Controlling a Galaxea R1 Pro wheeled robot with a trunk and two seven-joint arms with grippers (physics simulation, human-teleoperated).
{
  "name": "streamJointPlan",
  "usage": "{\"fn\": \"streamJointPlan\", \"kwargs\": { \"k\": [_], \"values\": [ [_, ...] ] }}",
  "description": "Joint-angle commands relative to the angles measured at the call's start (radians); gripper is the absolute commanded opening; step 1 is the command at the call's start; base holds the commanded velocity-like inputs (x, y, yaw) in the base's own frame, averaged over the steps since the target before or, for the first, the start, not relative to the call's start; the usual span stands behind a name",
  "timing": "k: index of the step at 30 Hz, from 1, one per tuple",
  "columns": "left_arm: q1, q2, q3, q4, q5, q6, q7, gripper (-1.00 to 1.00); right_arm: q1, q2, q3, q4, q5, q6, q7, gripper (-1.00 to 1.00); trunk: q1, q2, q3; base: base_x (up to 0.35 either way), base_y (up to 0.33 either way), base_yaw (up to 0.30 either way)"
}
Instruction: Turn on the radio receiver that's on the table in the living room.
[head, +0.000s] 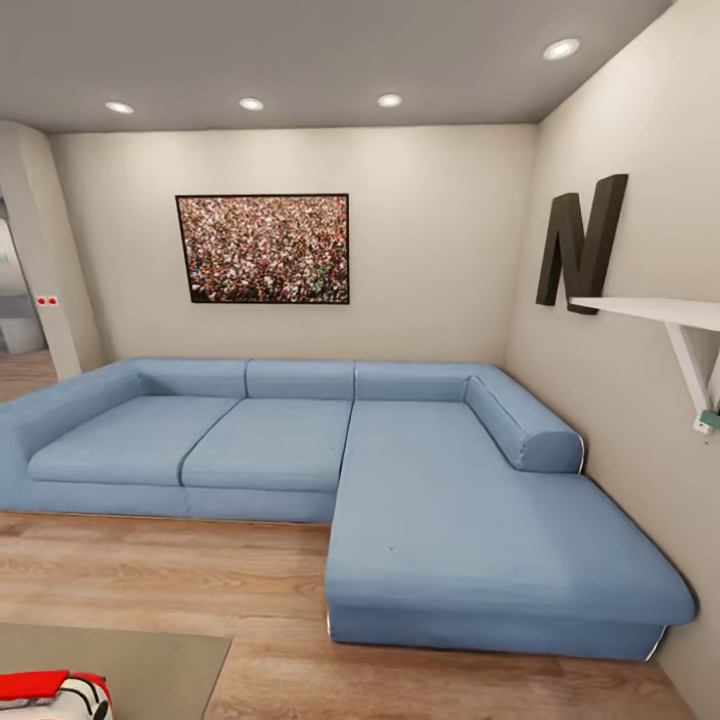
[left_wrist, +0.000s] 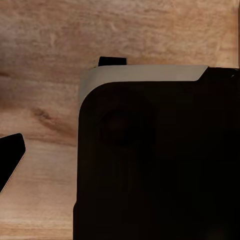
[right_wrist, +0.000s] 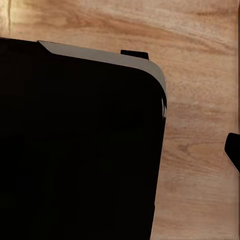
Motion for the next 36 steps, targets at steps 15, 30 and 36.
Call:
{"fn": "streamJointPlan", "kwargs": {
  "k": [15,30,36],
  "values": [
    [0.000,0.000,0.001,0.000,0.000,-0.001,0.000,1.00,0.000,0.002,0.000,0.000,0.000,0.000,0.000,1.00,0.000,0.000,0.000,0.320,0.000,0.000],
    [0.000,0.000,0.003,0.000,0.000,-0.001,0.000,1.00,0.000,0.002,0.000,0.000,-0.001,0.000,0.000,1.00,0.000,0.000,0.000,0.320,0.000,0.000],
    [0.000,0.000,0.004,-0.001,0.000,-0.001,0.000,1.00,0.000,0.002,0.000,0.000,-0.001,0.000,0.000,1.00,0.000,0.000,0.000,0.290,0.000,0.051]
  ]
}}
